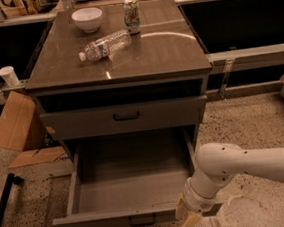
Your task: Close middle drawer
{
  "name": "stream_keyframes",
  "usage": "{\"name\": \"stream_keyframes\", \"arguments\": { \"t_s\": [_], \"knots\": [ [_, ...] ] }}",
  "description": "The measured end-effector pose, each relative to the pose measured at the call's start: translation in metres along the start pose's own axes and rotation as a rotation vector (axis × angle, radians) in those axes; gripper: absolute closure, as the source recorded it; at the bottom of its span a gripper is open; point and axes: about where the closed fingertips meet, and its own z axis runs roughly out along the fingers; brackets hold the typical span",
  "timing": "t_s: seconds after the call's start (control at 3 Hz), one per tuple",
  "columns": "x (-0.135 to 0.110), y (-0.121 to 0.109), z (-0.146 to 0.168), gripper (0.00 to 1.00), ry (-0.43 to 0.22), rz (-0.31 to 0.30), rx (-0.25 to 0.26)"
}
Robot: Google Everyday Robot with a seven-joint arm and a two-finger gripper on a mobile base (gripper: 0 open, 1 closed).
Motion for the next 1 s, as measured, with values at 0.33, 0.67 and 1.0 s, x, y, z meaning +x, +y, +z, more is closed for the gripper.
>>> {"name": "stream_keyframes", "arguments": {
  "t_s": [0.33, 0.67, 1.0],
  "knots": [
    [0.000, 0.001, 0.006, 0.88, -0.005, 0.002, -0.011],
    [0.000, 0.001, 0.006, 1.00, -0.005, 0.002, -0.011],
    [0.006, 0.000, 0.018, 1.00, 0.024, -0.007, -0.004]
  ]
}}
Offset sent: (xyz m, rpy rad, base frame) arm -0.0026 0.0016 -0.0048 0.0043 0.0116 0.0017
